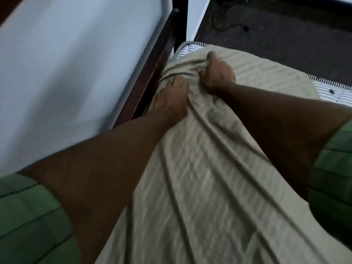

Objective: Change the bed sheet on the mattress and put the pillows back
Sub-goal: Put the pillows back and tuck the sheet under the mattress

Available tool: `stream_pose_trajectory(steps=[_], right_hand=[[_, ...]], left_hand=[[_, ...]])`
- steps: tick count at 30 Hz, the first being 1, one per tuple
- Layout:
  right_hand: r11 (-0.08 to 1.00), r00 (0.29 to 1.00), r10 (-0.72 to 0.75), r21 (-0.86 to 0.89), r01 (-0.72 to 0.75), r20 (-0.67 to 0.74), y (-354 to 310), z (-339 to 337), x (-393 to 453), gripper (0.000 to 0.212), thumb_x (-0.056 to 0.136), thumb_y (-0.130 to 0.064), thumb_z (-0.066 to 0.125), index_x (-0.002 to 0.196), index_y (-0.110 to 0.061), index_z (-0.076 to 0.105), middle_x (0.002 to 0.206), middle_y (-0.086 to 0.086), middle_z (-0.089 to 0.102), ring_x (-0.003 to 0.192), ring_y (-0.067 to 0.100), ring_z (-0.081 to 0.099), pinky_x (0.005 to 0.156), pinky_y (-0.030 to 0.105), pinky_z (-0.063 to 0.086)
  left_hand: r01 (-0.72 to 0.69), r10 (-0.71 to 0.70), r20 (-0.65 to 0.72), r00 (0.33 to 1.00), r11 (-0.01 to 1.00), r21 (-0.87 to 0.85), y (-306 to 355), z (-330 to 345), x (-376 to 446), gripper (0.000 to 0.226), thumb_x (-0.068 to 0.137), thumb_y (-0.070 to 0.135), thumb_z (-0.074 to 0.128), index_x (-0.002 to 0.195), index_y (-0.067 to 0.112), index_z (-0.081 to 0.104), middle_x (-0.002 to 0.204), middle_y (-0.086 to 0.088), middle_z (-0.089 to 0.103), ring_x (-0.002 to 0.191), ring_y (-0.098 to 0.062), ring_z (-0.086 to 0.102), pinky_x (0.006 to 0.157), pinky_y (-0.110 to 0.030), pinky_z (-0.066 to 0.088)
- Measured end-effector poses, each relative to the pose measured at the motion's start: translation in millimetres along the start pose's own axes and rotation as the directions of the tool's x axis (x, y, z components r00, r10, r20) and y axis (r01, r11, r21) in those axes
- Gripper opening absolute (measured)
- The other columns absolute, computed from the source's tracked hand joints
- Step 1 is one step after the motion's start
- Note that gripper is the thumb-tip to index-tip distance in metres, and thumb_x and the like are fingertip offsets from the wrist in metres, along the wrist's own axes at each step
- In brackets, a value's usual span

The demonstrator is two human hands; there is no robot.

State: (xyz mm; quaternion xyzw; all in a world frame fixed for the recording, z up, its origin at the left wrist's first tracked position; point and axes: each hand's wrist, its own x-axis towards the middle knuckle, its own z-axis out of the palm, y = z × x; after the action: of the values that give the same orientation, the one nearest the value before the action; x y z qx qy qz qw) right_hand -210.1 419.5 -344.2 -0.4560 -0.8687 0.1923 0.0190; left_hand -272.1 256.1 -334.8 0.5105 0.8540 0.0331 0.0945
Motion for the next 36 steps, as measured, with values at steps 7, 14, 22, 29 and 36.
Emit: stream_pose_trajectory(steps=[7, 14, 22, 29, 36], right_hand=[[0.986, 0.994, -0.102, -0.138, 0.096, -0.037, -15, -13, 33, 0.032, 0.096, -0.016, 0.043, 0.125, -0.015, 0.056, 0.127, 0.022, 0.062, 0.12, 0.042, 0.059, 0.092, 0.045, 0.048], [0.805, 0.947, -0.32, 0.533, 0.259, 0.022, -53, -17, 68, 0.058, 0.077, -0.005, 0.037, 0.134, -0.012, 0.046, 0.102, 0.006, 0.056, 0.088, 0.02, 0.054, 0.078, 0.035, 0.047], [0.994, 0.949, -0.101, -0.004, 0.105, -0.297, 65, 21, -37, 0.047, 0.095, -0.04, 0.052, 0.137, -0.019, 0.047, 0.141, 0.007, 0.051, 0.129, 0.03, 0.046, 0.107, 0.048, 0.036], [0.93, 0.863, 0.333, -0.017, -0.367, -0.38, 158, -25, -70, 0.064, 0.087, -0.066, 0.051, 0.125, -0.015, 0.051, 0.126, 0.013, 0.058, 0.12, 0.037, 0.05, 0.101, 0.051, 0.037], [0.853, 0.854, 0.507, 0.205, -0.479, -0.116, 199, -56, -82, 0.059, 0.099, -0.065, 0.039, 0.115, -0.013, 0.063, 0.116, 0.016, 0.069, 0.113, 0.038, 0.062, 0.091, 0.044, 0.046]], left_hand=[[-0.024, 0.024, 0.023, 0.999, 1.0, 0.014, -9, 2, 27, 0.054, 0.083, 0.022, 0.066, 0.132, 0.013, 0.046, 0.144, -0.014, 0.041, 0.132, -0.035, 0.044, 0.105, -0.045, 0.042], [0.137, -0.136, 0.046, 0.99, 0.99, -0.032, 1, -4, 40, 0.083, 0.097, 0.041, 0.057, 0.16, 0.008, 0.013, 0.168, -0.023, 0.002, 0.154, -0.041, 0.007, 0.122, -0.051, 0.019], [0.214, -0.23, 0.129, 0.965, 0.969, 0.126, 5, 15, 35, 0.086, 0.101, 0.039, 0.055, 0.162, 0.006, 0.004, 0.169, -0.02, -0.012, 0.157, -0.037, -0.005, 0.125, -0.047, 0.01], [-0.274, 0.273, -0.06, 0.96, 0.962, -0.016, 82, 12, 32, 0.044, 0.08, 0.02, 0.062, 0.123, 0.021, 0.053, 0.123, -0.008, 0.058, 0.112, -0.031, 0.057, 0.094, -0.044, 0.047], [-0.019, 0.127, 0.183, 0.975, 0.866, -0.5, 192, 27, 37, 0.081, 0.09, 0.031, 0.06, 0.158, 0.028, 0.016, 0.13, -0.014, 0.062, 0.119, -0.034, 0.06, 0.099, -0.046, 0.05]])
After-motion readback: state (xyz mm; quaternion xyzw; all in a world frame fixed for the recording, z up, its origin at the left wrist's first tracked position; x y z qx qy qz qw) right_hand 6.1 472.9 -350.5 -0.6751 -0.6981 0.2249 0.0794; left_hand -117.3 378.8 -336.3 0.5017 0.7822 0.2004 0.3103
